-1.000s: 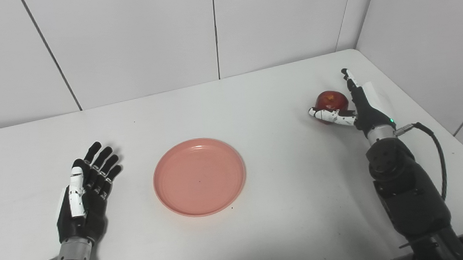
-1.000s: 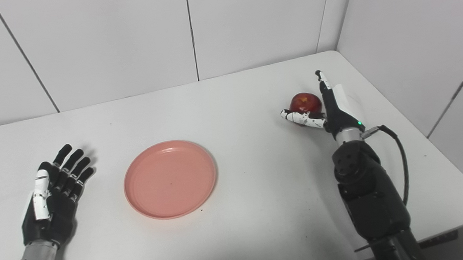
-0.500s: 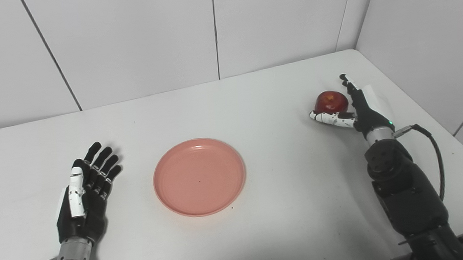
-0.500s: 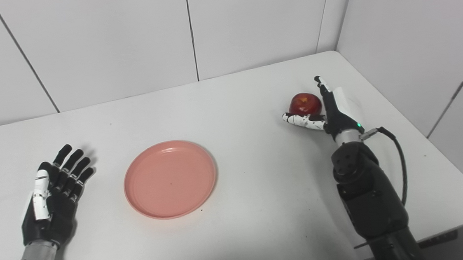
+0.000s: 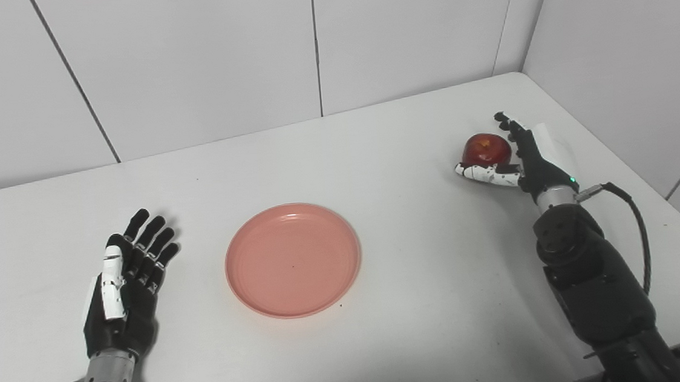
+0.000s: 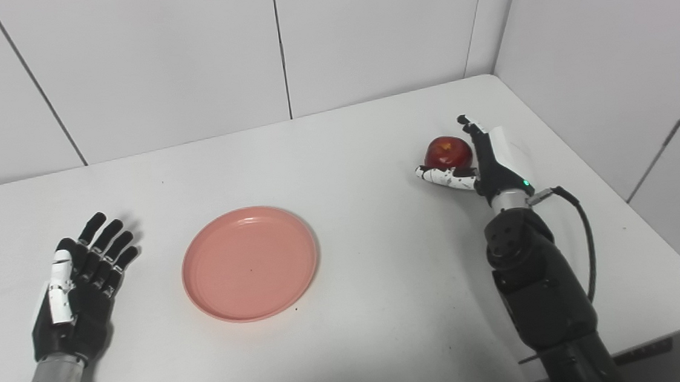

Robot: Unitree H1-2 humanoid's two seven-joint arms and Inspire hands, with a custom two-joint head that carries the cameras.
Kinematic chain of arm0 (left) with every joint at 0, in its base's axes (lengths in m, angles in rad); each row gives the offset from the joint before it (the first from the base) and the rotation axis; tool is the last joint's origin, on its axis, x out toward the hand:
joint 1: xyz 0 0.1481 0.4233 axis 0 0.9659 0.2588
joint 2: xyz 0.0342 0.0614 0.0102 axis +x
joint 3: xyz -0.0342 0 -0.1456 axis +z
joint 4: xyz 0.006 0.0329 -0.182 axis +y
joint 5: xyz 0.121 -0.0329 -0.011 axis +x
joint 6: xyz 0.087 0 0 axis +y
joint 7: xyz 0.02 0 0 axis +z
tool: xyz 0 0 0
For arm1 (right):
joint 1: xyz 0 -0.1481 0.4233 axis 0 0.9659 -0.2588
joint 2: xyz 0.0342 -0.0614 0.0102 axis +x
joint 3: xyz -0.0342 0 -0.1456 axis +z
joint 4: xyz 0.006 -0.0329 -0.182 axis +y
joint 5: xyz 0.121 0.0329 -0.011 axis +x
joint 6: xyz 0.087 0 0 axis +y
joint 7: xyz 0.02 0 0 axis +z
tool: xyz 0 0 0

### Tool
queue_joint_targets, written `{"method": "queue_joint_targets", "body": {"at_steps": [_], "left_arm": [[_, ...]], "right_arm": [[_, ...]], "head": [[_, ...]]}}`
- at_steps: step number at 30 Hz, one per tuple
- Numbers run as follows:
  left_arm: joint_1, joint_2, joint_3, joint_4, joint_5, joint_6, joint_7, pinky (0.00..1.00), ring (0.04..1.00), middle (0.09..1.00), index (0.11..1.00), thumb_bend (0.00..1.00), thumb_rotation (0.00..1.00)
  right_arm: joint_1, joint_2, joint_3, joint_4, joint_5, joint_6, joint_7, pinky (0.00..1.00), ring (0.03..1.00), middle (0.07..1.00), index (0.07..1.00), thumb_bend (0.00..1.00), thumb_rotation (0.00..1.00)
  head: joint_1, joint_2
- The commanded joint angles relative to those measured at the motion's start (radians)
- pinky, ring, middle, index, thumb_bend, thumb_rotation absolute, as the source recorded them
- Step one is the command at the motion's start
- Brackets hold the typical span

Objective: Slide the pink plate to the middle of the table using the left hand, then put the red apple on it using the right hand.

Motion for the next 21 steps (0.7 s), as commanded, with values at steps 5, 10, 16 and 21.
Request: {"method": "queue_joint_targets", "body": {"at_steps": [5,10,16,21], "left_arm": [[0.0,0.003,0.001,-0.025,-0.007,0.017,0.002,0.9,0.888,0.891,0.875,0.37,1.0],[0.0,0.001,0.0,-0.027,-0.007,0.014,0.001,0.9,0.886,0.888,0.87,0.37,1.0],[0.002,-0.003,0.001,-0.035,-0.006,0.026,0.009,0.89,0.885,0.886,0.87,0.37,1.0],[0.003,-0.005,0.001,-0.039,-0.005,0.028,0.015,0.89,0.883,0.885,0.868,0.37,1.0]], "right_arm": [[-0.047,-0.023,-0.008,-0.008,0.006,-0.043,-0.033,0.67,0.776,0.816,0.844,1.0,0.42],[-0.05,-0.021,-0.009,0.004,0.013,-0.049,-0.04,0.6,0.73,0.774,0.83,1.0,0.39],[-0.055,-0.025,-0.009,0.02,0.021,-0.058,-0.04,0.59,0.698,0.721,0.807,0.94,0.36],[-0.061,-0.022,-0.018,0.042,0.043,-0.088,-0.054,0.62,0.706,0.722,0.77,0.9,0.3]], "head": [[0.004,0.003],[0.005,0.002],[0.007,0.004],[0.009,0.006]]}}
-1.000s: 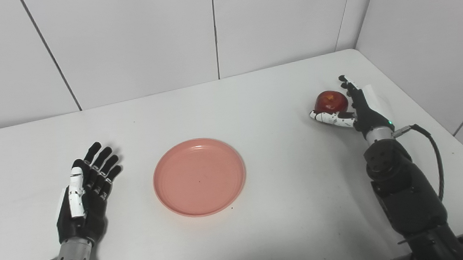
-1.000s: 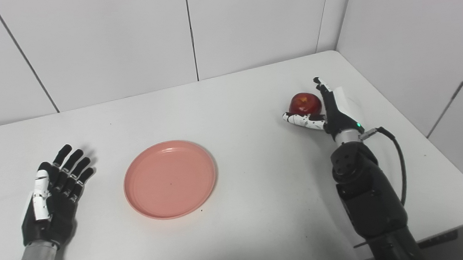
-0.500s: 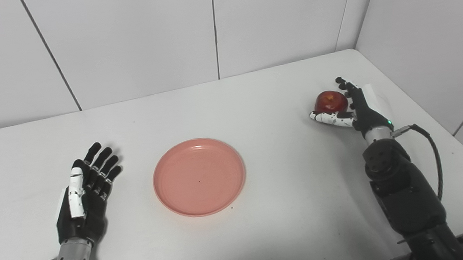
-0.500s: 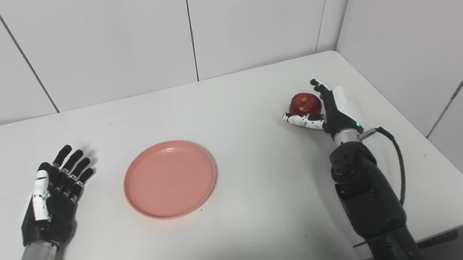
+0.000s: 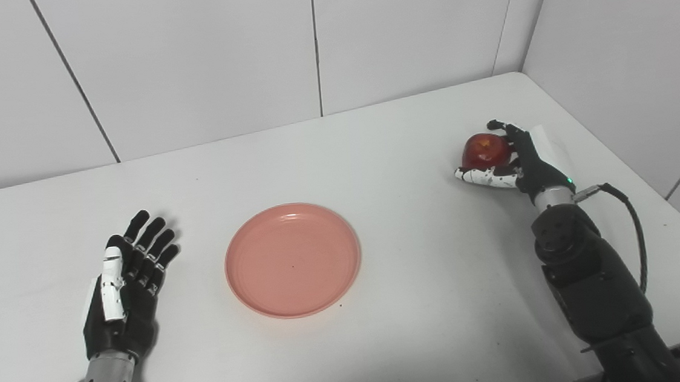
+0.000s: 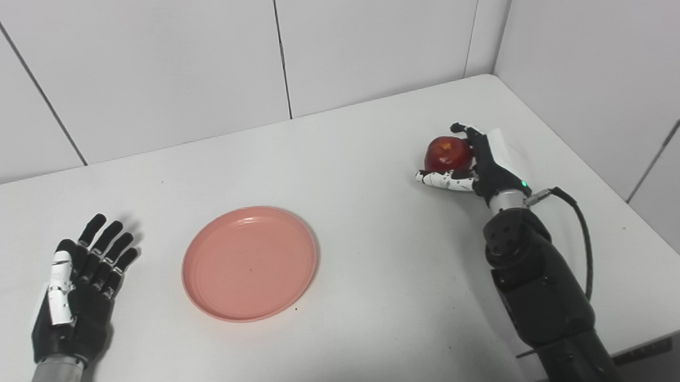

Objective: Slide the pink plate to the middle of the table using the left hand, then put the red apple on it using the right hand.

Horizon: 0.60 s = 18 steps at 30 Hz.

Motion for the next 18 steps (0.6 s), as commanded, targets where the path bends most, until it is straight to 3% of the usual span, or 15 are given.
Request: {"method": "queue_joint_targets", "body": {"at_steps": [1,8,18], "left_arm": [[-0.005,-0.004,0.001,-0.017,-0.005,0.006,0.009,0.89,0.884,0.886,0.868,0.37,1.0],[-0.004,0.003,-0.002,-0.011,-0.008,-0.001,-0.002,0.9,0.89,0.892,0.872,0.37,1.0],[-0.003,0.0,-0.003,-0.014,-0.007,0.003,0.005,0.9,0.886,0.888,0.871,0.37,1.0]], "right_arm": [[-0.051,-0.02,-0.017,0.002,0.012,-0.059,-0.043,0.62,0.701,0.72,0.759,0.88,0.29],[-0.077,-0.006,-0.022,0.052,0.039,-0.116,-0.1,0.52,0.597,0.649,0.666,0.8,0.18],[-0.132,-0.01,0.005,0.171,0.044,-0.184,-0.149,0.45,0.515,0.554,0.524,0.67,0.2]], "head": [[0.001,0.001],[0.003,0.006],[0.006,0.006]]}}
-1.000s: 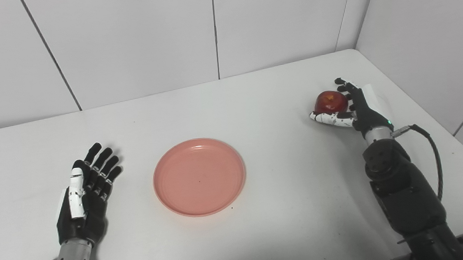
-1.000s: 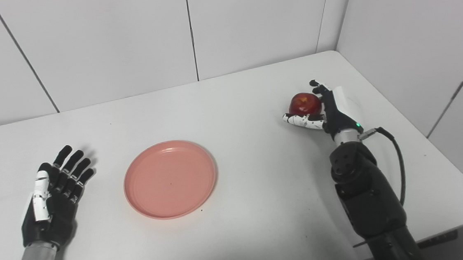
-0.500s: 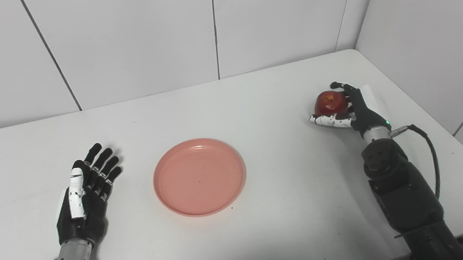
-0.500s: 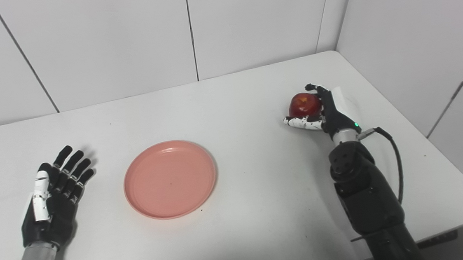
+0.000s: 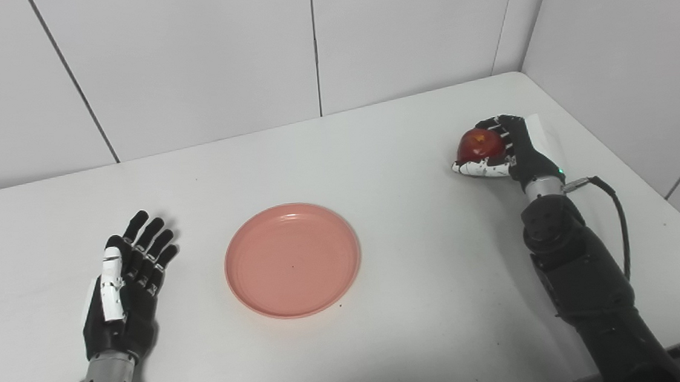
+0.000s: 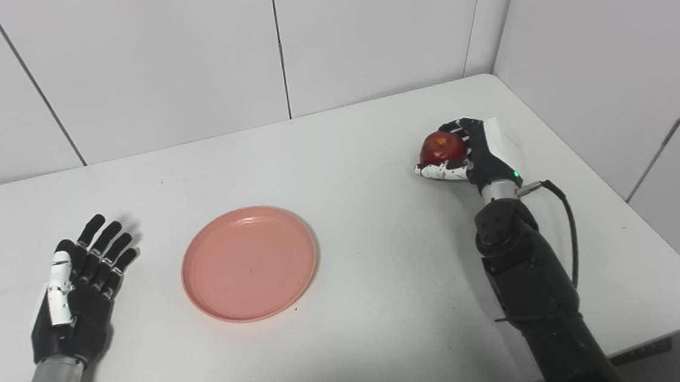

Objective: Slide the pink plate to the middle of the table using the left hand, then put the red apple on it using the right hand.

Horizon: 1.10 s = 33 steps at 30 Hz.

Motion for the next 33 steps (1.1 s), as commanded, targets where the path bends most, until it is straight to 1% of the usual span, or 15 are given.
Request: {"method": "queue_joint_targets", "body": {"at_steps": [1,3,6,12,17,22,23,25,31,33], "left_arm": [[-0.005,-0.001,0.0,-0.012,-0.005,0.004,0.003,0.9,0.886,0.888,0.871,0.37,1.0],[-0.004,-0.003,0.001,-0.014,-0.005,0.006,0.006,0.9,0.886,0.887,0.87,0.37,1.0],[-0.004,-0.004,-0.001,-0.015,-0.003,0.005,0.006,0.9,0.887,0.888,0.871,0.37,1.0],[-0.005,-0.003,-0.002,-0.017,-0.006,0.004,0.002,0.9,0.885,0.887,0.869,0.37,1.0],[-0.005,-0.004,-0.003,-0.017,0.002,0.004,0.009,0.9,0.887,0.888,0.869,0.37,1.0],[-0.005,-0.008,0.0,-0.014,-0.001,0.004,0.012,0.9,0.884,0.886,0.865,0.37,1.0],[-0.005,-0.009,-0.001,-0.015,-0.001,0.004,0.011,0.89,0.885,0.886,0.864,0.37,1.0],[-0.005,-0.011,-0.002,-0.02,0.0,0.008,0.014,0.89,0.887,0.888,0.864,0.38,1.0],[-0.004,-0.015,-0.007,-0.026,0.005,0.012,0.019,0.9,0.889,0.89,0.867,0.38,1.0],[-0.004,-0.015,-0.009,-0.025,0.007,0.009,0.019,0.9,0.887,0.889,0.866,0.38,1.0]], "right_arm": [[-0.046,-0.015,-0.001,0.001,-0.002,-0.055,-0.034,0.44,0.508,0.547,0.518,0.66,0.2],[-0.051,-0.014,-0.001,0.013,0.001,-0.058,-0.043,0.45,0.514,0.546,0.52,0.63,0.2],[-0.054,-0.011,-0.004,0.016,0.009,-0.06,-0.05,0.45,0.517,0.549,0.529,0.61,0.19],[-0.047,-0.003,-0.017,-0.009,0.034,-0.049,-0.046,0.47,0.508,0.532,0.532,0.57,0.11],[-0.041,-0.001,-0.024,-0.031,0.055,-0.046,-0.042,0.46,0.507,0.533,0.536,0.57,0.1],[-0.032,0.003,-0.023,-0.087,0.058,-0.039,-0.038,0.46,0.507,0.535,0.54,0.56,0.08],[-0.03,0.003,-0.021,-0.104,0.059,-0.04,-0.034,0.46,0.505,0.529,0.515,0.54,0.11],[-0.026,0.003,-0.019,-0.135,0.062,-0.038,-0.026,0.46,0.505,0.527,0.499,0.52,0.13],[-0.029,0.017,-0.009,-0.226,0.053,0.017,0.003,0.47,0.511,0.532,0.489,0.51,0.14],[-0.03,0.023,-0.002,-0.258,0.052,0.022,0.014,0.47,0.509,0.533,0.489,0.5,0.14]], "head": [[0.001,0.001],[0.005,0.001],[0.007,0.001],[0.008,0.001],[0.013,0.001],[0.014,0.001],[0.021,0.001],[0.024,0.0],[0.033,-0.002],[0.037,-0.003]]}}
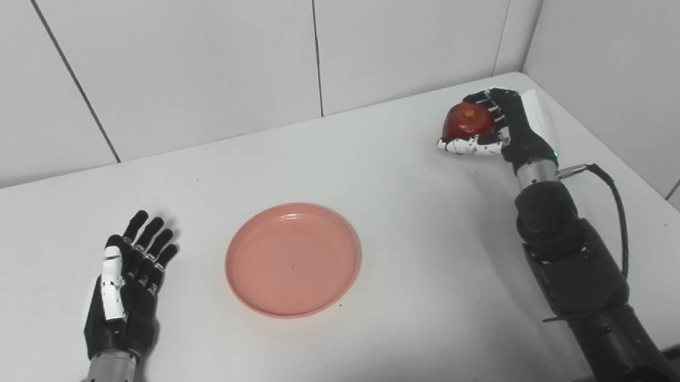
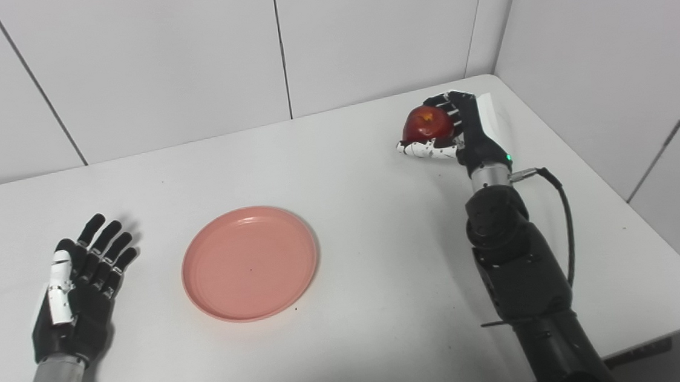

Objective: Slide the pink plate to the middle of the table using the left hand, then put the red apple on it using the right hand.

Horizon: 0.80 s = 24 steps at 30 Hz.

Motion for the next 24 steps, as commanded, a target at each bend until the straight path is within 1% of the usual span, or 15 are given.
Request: {"method": "queue_joint_targets", "body": {"at_steps": [1,5,9,14,19,21,22,23,24], "left_arm": [[-0.004,-0.003,-0.007,-0.019,0.004,0.002,0.002,0.9,0.887,0.889,0.866,0.38,1.0],[-0.004,-0.004,-0.011,-0.018,0.004,-0.001,0.001,0.9,0.892,0.894,0.872,0.38,1.0],[-0.004,-0.009,-0.015,-0.019,0.007,0.001,0.006,0.9,0.887,0.888,0.868,0.38,1.0],[-0.002,-0.023,-0.021,-0.036,0.025,0.012,0.029,0.88,0.879,0.88,0.862,0.37,1.0],[0.003,-0.036,-0.031,-0.047,0.042,0.013,0.044,0.88,0.88,0.881,0.863,0.38,1.0],[0.004,-0.042,-0.034,-0.053,0.045,0.015,0.049,0.89,0.879,0.881,0.861,0.38,1.0],[0.005,-0.043,-0.036,-0.053,0.048,0.013,0.05,0.89,0.879,0.88,0.86,0.37,1.0],[0.005,-0.045,-0.038,-0.054,0.051,0.011,0.051,0.89,0.881,0.883,0.864,0.37,1.0],[0.005,-0.047,-0.039,-0.054,0.054,0.011,0.053,0.89,0.882,0.884,0.865,0.37,1.0]], "right_arm": [[-0.037,-0.004,0.002,-0.062,-0.009,-0.006,0.003,0.47,0.509,0.532,0.489,0.5,0.14],[-0.041,0.013,0.015,-0.11,-0.012,0.005,0.021,0.44,0.489,0.523,0.488,0.5,0.14],[-0.047,0.021,0.046,-0.154,-0.04,0.023,0.05,0.42,0.48,0.516,0.488,0.51,0.14],[-0.057,0.044,0.085,-0.193,-0.058,0.016,0.083,0.43,0.478,0.517,0.488,0.51,0.14],[-0.074,0.079,0.13,-0.228,-0.083,0.03,0.118,0.43,0.476,0.512,0.488,0.51,0.14],[-0.081,0.09,0.142,-0.228,-0.079,0.012,0.131,0.42,0.475,0.511,0.488,0.51,0.14],[-0.085,0.097,0.15,-0.218,-0.076,-0.011,0.13,0.41,0.474,0.511,0.488,0.5,0.14],[-0.088,0.102,0.156,-0.21,-0.074,-0.027,0.129,0.37,0.462,0.506,0.488,0.5,0.14],[-0.09,0.105,0.159,-0.205,-0.075,-0.036,0.127,0.35,0.453,0.504,0.488,0.5,0.14]], "head": [[0.005,-0.001],[0.014,-0.002],[0.029,-0.003],[0.056,-0.005],[0.097,-0.005],[0.11,-0.006],[0.11,-0.006],[0.125,-0.006],[0.125,-0.006]]}}
